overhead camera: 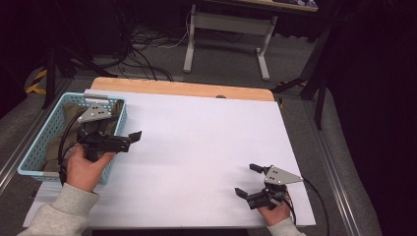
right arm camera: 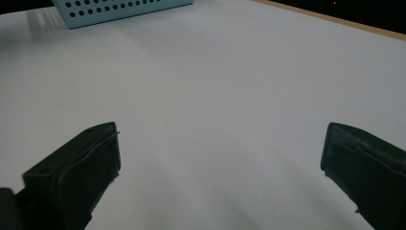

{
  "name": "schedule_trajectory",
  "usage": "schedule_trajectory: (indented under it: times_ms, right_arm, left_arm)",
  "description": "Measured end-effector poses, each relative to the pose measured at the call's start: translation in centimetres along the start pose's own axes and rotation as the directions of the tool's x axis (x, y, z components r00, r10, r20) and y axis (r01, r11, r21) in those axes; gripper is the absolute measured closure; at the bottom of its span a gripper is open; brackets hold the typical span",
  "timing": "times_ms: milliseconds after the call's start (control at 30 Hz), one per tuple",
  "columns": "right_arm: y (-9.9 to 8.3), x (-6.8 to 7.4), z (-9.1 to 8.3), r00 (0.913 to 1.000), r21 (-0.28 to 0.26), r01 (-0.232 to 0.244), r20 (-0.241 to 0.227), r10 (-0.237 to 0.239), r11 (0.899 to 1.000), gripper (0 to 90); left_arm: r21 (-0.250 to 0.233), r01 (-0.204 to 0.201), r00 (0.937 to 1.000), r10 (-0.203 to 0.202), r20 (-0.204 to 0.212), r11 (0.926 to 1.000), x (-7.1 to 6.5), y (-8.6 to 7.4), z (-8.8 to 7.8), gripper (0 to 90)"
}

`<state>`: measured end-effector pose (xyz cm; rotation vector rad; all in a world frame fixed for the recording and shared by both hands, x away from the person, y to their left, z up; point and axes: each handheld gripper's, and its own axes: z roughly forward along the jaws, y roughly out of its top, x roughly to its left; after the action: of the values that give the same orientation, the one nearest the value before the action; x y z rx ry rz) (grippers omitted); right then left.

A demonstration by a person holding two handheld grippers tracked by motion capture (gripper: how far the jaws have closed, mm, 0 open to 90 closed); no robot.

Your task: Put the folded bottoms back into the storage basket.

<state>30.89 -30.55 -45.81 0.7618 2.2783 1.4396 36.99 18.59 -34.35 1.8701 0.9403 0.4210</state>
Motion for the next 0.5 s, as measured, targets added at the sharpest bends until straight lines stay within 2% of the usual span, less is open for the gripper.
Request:
schedule_trajectory:
  times_ms: [167,333,500]
  right_arm:
    - [0.0,0.0,0.0,1.0000,-0.001,0.001,-0.001,-0.001,1.000,0.5]
    - [0.0,0.0,0.0,1.0000,-0.001,0.001,-0.001,-0.001,1.000,0.5]
    - [0.0,0.0,0.0,1.0000,-0.002,0.002,-0.002,-0.002,1.000,0.5]
  left_arm:
    - [-0.025,0.002,0.9996,-0.002,0.030,0.9997,-0.8,-0.6,0.5,2.7]
    - [-0.033,-0.016,0.9983,0.018,0.056,0.9993,-1.6,-1.3,1.1,2.2]
    - [-0.045,-0.047,0.9940,0.051,0.097,0.9979,-2.3,-2.1,1.6,2.0]
